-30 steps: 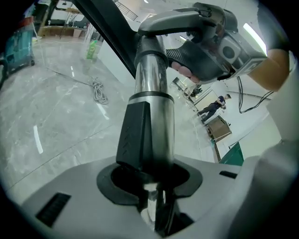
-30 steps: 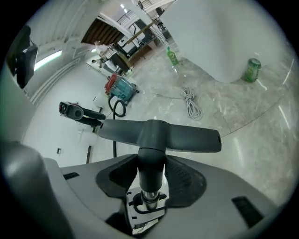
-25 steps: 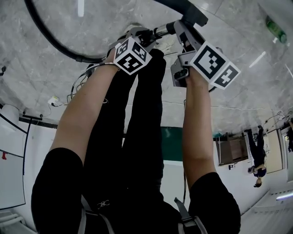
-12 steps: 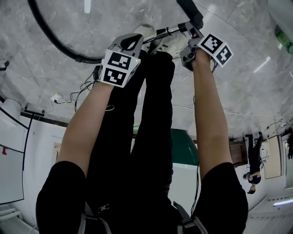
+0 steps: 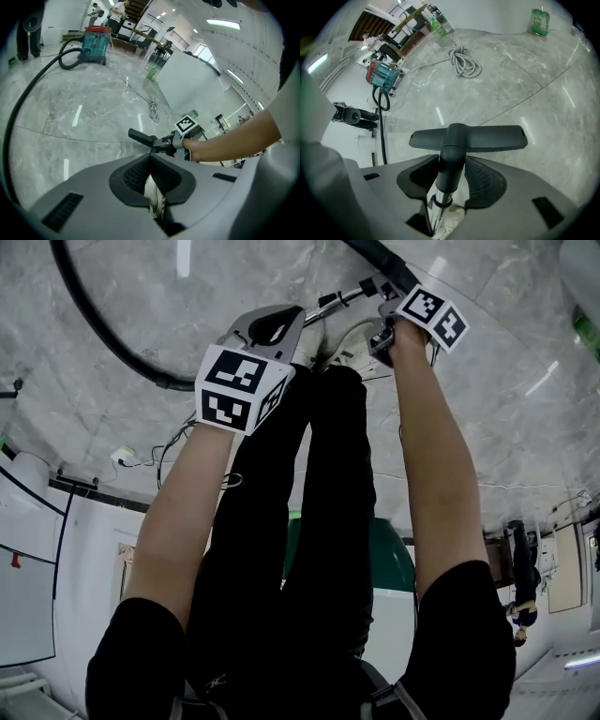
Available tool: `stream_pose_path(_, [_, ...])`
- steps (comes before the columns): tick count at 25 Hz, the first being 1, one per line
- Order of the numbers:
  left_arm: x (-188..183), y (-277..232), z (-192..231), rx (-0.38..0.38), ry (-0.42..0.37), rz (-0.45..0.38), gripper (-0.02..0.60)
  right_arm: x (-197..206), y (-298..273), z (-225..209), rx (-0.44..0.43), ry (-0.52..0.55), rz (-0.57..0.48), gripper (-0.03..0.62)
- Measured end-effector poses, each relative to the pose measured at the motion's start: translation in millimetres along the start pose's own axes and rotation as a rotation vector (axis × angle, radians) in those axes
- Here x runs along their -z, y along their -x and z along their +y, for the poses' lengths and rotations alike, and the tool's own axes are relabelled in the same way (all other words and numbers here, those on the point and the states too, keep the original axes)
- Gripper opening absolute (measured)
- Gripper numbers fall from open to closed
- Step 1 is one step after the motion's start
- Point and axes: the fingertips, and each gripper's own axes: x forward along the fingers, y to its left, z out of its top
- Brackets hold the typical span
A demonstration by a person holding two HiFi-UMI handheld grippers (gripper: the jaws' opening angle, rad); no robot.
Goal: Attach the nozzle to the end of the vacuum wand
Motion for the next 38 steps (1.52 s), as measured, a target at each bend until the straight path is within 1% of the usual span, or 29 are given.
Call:
stream_pose_path(2, [0.9, 0.3, 7.1, -0.011, 0.019, -0.005, 0.011, 4.4, -15.4, -1.5, 0.02, 0.0, 0.013, 0.187])
stream_pose_path(4, [2.3, -1.6, 10.1, -0.03, -0.015, 0.002, 0.011, 3.8, -24.5, -4.7, 0.031, 0.006, 0.003, 0.189])
stream_pose_path(6, [5.5, -3.6, 9.4, -0.04, -0.06, 0.018, 0.011, 1.2, -25.9, -5.9, 0.015, 0.025, -0.028, 0.189])
stream_pose_path(8, [8.0, -3.3, 6.5, -0.033, -0.084, 0.027, 0.011, 2.4, -22.4, -6.7, 0.019, 0.08, -0.043, 0.19])
stream_pose_path(11, [3.3, 3.3, 0.7, -0.018, -0.084, 0.02, 0.011, 4.0, -5.1, 1.6, 0.08, 0.19, -0.039, 0.217])
stream_pose_path(12, [-0.4, 7.9, -2.8, -0.016, -0.079, 0.017, 0.011, 4.5, 6.9, 10.3, 0.082, 0.213, -0.041, 0.224])
stream_pose_path(14, [-12.2, 20.0, -13.1, -0.014, -0.067, 0.008, 0.011, 3.6, 42.7, 39.5, 0.037, 0.253, -0.058, 0.222])
stream_pose_path(16, [-32.1, 34.2, -26.8, -0.013, -0.054, -0.008, 0.011, -4.8, 92.7, 78.6, -0.021, 0.333, -0.106, 0.214])
stream_pose_path(18, [-59.1, 54.0, -42.0, -0.021, -0.045, -0.036, 0.011, -18.6, 149.4, 117.2, -0.04, 0.445, -0.199, 0.015])
stream_pose_path(21, [-107.4, 99.1, -67.8, -0.058, -0.048, -0.09, 0.011, -36.1, 237.1, 177.2, -0.065, 0.541, -0.336, 0.015])
stream_pose_path(24, [-169.2, 152.6, -95.7, -0.091, -0.077, -0.151, 0.011, -60.5, 327.3, 241.8, -0.055, 0.599, -0.496, 0.014])
stream_pose_path(27, [-238.6, 207.2, -135.5, -0.108, -0.128, -0.218, 0.011, -84.0, 419.0, 303.3, -0.066, 0.649, -0.647, 0.012])
stream_pose_path(30, [-304.4, 280.7, -193.0, -0.141, -0.201, -0.3, 0.011, -90.4, 519.4, 353.4, -0.01, 0.773, -0.771, 0.012])
stream_pose_path(31, [-323.0, 308.4, -213.4, -0.154, -0.231, -0.325, 0.011, -87.9, 553.7, 369.0, 0.0, 0.798, -0.806, 0.012])
stream_pose_path(33, [-353.7, 363.1, -254.7, -0.171, -0.277, -0.372, 0.011, -78.9, 621.0, 397.2, -0.018, 0.801, -0.861, 0.012])
stream_pose_path(35, [-382.4, 414.2, -296.5, -0.165, -0.289, -0.428, 0.011, -71.5, 685.0, 423.8, -0.056, 0.776, -0.925, 0.012])
stream_pose_path(36, [-399.4, 438.0, -317.8, -0.154, -0.295, -0.467, 0.011, -71.8, 715.3, 436.3, -0.082, 0.744, -0.971, 0.012])
stream_pose_path(38, [-435.1, 481.2, -359.7, -0.139, -0.341, -0.558, 0.011, -80.0, 771.7, 455.0, -0.125, 0.664, -1.074, 0.012])
